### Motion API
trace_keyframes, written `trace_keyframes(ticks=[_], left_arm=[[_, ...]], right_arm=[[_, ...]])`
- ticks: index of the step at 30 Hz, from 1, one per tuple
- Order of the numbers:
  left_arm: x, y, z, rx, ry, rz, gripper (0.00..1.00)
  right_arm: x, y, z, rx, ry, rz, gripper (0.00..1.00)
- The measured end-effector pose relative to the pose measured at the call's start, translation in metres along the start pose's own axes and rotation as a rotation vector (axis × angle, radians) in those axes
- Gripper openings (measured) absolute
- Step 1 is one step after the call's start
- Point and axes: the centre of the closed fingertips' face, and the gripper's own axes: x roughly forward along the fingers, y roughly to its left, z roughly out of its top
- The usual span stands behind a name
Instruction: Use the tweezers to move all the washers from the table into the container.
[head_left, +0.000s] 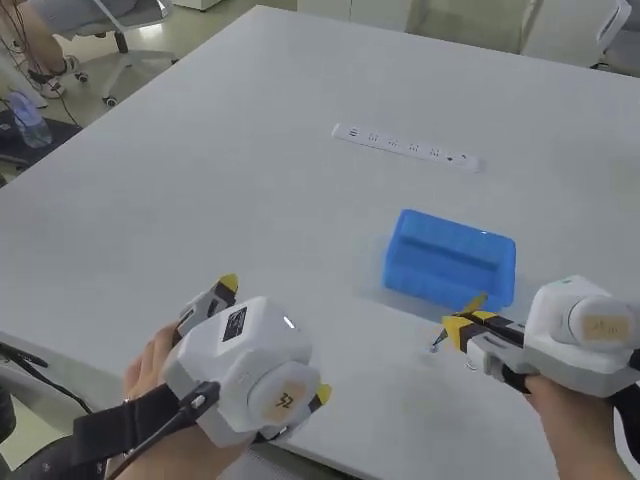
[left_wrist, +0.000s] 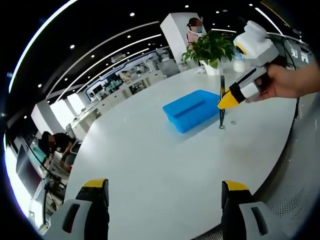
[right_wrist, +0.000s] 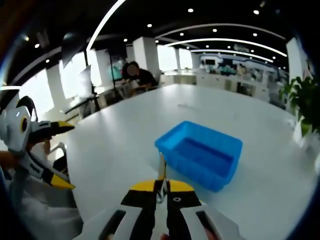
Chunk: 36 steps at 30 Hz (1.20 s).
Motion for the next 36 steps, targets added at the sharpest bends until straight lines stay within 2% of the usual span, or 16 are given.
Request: trace_keyframes(ticks=[10,16,19,24,32,36], left_arm=[[0.000,0.000,-0.001,0.001,0.007,-0.003,0.96],[0.001,-0.001,-0.002,0.002,0.011,-0.005,0.96],[0.000,-0.001,0.001,-0.004,-0.004,-0.010,0.96],[0.001,-0.001,0.000,-0.007,0.004,-0.009,0.96],[0.002,0.000,-0.001,-0.005,0.009,-0.005,0.96],[0.002,-0.001,-0.003,0.000,0.020,-0.009,0.96]], right_arm=[[-0.007,-0.004,0.031,-0.035,-0.036,0.015,0.03],[-0.010,-0.007,0.044,-0.046,-0.053,0.017,0.03],[-0.010,-0.007,0.050,-0.040,-0.065,0.019,0.03],[-0.009,-0.011,0.061,-0.051,-0.081,0.007,0.03],[0.007,-0.032,0.078,-0.057,-0.108,-0.027,0.04],[0.016,-0.036,0.079,-0.057,-0.108,-0.041,0.04]])
